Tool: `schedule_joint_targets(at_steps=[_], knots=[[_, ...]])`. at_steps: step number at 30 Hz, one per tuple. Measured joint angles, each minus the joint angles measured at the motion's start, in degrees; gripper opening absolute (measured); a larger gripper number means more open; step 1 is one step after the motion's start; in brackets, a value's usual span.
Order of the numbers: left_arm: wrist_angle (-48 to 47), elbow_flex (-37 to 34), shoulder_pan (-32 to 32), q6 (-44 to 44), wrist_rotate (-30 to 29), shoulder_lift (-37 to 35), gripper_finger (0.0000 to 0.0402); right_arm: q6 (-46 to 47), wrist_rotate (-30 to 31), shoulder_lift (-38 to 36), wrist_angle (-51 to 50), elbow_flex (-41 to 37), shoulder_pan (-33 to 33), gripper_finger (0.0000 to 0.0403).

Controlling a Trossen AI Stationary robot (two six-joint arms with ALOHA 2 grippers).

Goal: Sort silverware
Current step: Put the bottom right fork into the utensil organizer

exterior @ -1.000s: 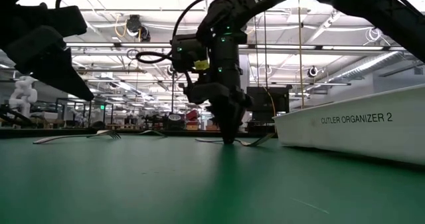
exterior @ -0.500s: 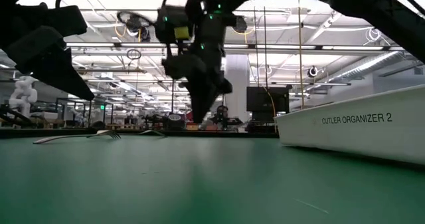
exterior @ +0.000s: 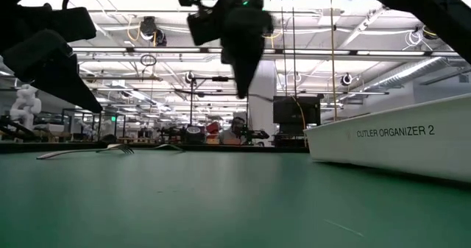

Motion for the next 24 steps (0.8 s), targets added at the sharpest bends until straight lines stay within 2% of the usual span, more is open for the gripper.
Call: schedule_joint_targets(at_steps=[10, 16, 19, 22, 24], knots=[[0.45, 0.0, 0.0, -0.12, 0.83, -0.02, 0.0199, -2.87, 0.51, -3.29, -3.25, 0.0, 8.46, 0.0], [2.35, 0.0, 0.0, -0.13, 2.24, -0.02, 0.0199, 1.5, 0.65, -8.56, -3.26, 0.02, 13.43, 0.0], [4.27, 0.0, -0.07, -0.1, 2.38, -0.02, 0.0199, 3.79, 3.46, -10.85, -3.29, 0.02, 16.42, 0.0], [5.91, 0.0, -0.07, -0.1, 2.49, -0.02, 0.0199, 5.07, 4.96, -13.15, -3.28, -2.11, 19.49, 0.0], [6.81, 0.0, -0.07, -0.09, 2.51, -0.02, 0.0199, 2.79, 4.7, -14.9, -3.17, -5.62, 21.53, 0.0]])
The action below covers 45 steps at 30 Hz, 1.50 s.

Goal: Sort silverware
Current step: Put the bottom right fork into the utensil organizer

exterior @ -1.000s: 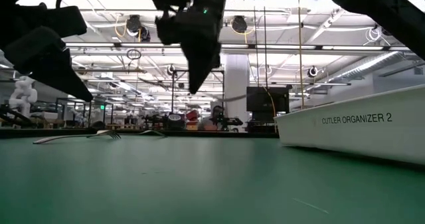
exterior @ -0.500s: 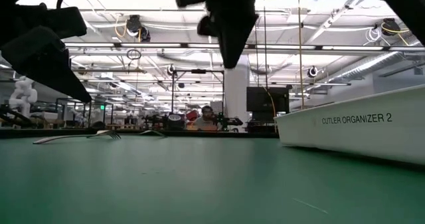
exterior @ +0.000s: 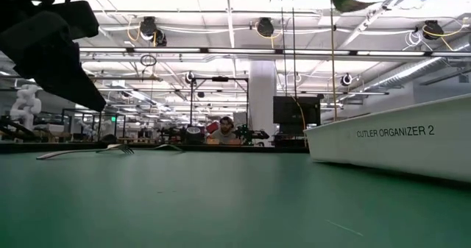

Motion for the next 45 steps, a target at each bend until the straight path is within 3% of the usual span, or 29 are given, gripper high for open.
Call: schedule_joint_targets(at_steps=[9, 16, 23, 30, 45], knots=[[1.8, 0.0, 0.0, 0.43, -0.12, 0.0, 0.0199, -25.13, -3.25, -8.23, -0.27, -22.24, 8.91, 0.0], [1.87, 0.0, 0.0, 0.49, -1.78, 0.0, 0.0199, -37.12, -1.76, -8.97, 0.15, -30.46, 11.68, 0.0], [2.38, 0.0, 0.09, 0.09, -2.19, 0.02, 0.0199, -46.57, 0.29, -9.02, 7.74, -33.12, 13.02, 0.0], [3.87, -0.02, 1.15, 0.05, -2.45, 0.02, 0.0199, -48.15, -0.13, -8.75, 20.59, -33.29, 13.27, 0.0], [3.67, -0.04, 1.07, 0.44, -2.05, 0.02, 0.0199, -54.31, -0.42, -4.38, 20.79, -33.38, 13.64, 0.0]])
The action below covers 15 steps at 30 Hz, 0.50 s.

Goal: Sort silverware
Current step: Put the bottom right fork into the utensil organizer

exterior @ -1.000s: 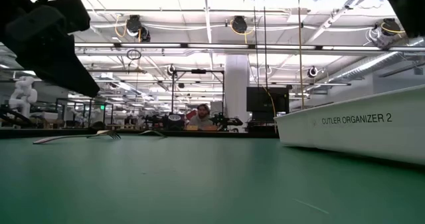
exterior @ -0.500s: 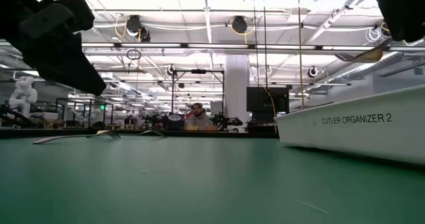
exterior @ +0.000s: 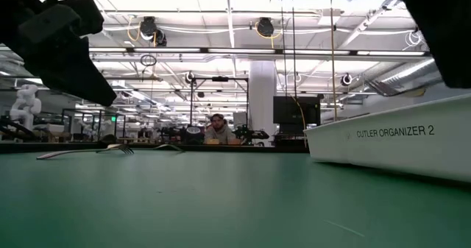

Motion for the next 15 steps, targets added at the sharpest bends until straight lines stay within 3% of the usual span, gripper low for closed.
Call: schedule_joint_targets(at_steps=[15], knots=[[0.31, 0.0, 0.07, 1.25, 0.02, 0.02, 0.0199, -3.67, 0.15, 1.53, 1.05, -3.39, -0.52, 0.0]])
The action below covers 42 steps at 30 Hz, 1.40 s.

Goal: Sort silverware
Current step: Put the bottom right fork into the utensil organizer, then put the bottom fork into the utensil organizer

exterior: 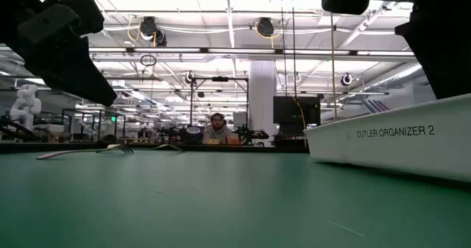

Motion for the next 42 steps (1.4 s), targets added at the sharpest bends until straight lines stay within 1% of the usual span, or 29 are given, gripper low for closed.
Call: schedule_joint_targets(at_steps=[2, 7, 11, 14, 20, 24, 27, 30, 33, 37, 39, 42], knots=[[0.01, 0.0, 0.0, 0.02, 0.0, 0.0, 0.0199, 0.06, -0.36, 0.0, 0.84, 0.0, -0.03, 0.0], [0.03, 0.0, 0.0, -0.02, -0.02, 0.0, 0.0199, 1.29, -4.35, 0.0, 1.22, -0.02, -0.22, 0.0004], [0.03, 0.0, 0.0, -0.04, -0.04, 0.0, 0.0199, 5.68, -4.01, -0.02, 1.24, -0.02, -0.28, 0.0025], [0.03, 0.0, 0.0, -0.04, -0.07, 0.0, 0.0199, 6.71, -4.0, -0.04, 1.26, -0.02, -0.31, 0.0043], [0.03, 0.0, 0.0, -0.07, -0.09, 0.0, 0.0199, 6.31, -3.98, -0.07, 2.27, -0.02, -0.31, 0.0075], [0.05, 0.0, 0.0, -0.08, -0.11, 0.0, 0.0199, 4.56, -3.83, -0.07, 2.8, -0.02, -0.29, 0.0086], [0.04, 0.0, 0.0, -0.09, -0.11, 0.0, 0.0199, 4.53, -3.81, -0.07, 3.31, -0.04, -0.31, 0.0084], [0.05, 0.0, 0.0, -0.09, -0.04, 0.0, 0.0199, 7.0, -3.69, -0.11, 3.58, 0.07, -0.31, 0.0078], [0.03, 0.0, 0.0, -0.09, -0.02, 0.0, 0.0199, 9.4, -1.21, -0.15, 2.52, 1.5, -0.28, 0.007], [0.03, 0.0, 0.0, -0.11, 0.03, 0.0, 0.0199, 11.8, 3.41, -0.17, -1.68, 5.15, -0.31, 0.0062], [0.03, 0.0, 0.0, -0.24, 0.07, 0.0, 0.0199, 14.51, 4.95, -0.17, -4.74, 7.48, -0.52, 0.0059], [0.13, 0.0, 0.0, -0.31, 0.11, 0.0, 0.0199, 21.1, 4.86, -0.24, -10.03, 11.19, -1.58, 0.0059]])
